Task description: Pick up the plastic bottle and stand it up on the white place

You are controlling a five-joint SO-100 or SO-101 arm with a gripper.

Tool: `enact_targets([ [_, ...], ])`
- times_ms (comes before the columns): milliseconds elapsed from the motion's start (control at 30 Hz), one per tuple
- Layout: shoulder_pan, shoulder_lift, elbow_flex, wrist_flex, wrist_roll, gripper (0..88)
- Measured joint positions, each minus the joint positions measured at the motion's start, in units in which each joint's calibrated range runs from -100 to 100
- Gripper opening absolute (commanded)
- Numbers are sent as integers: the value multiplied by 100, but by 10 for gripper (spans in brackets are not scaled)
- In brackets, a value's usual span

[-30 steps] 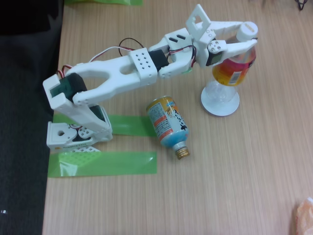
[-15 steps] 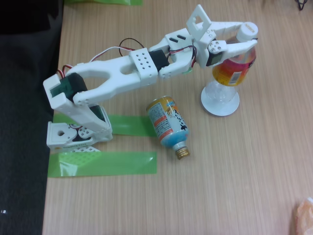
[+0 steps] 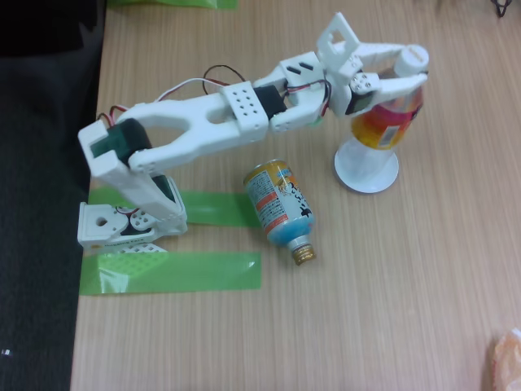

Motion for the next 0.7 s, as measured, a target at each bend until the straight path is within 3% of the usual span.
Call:
enact_targets([
  [700, 15, 202, -117, -68, 5, 80],
])
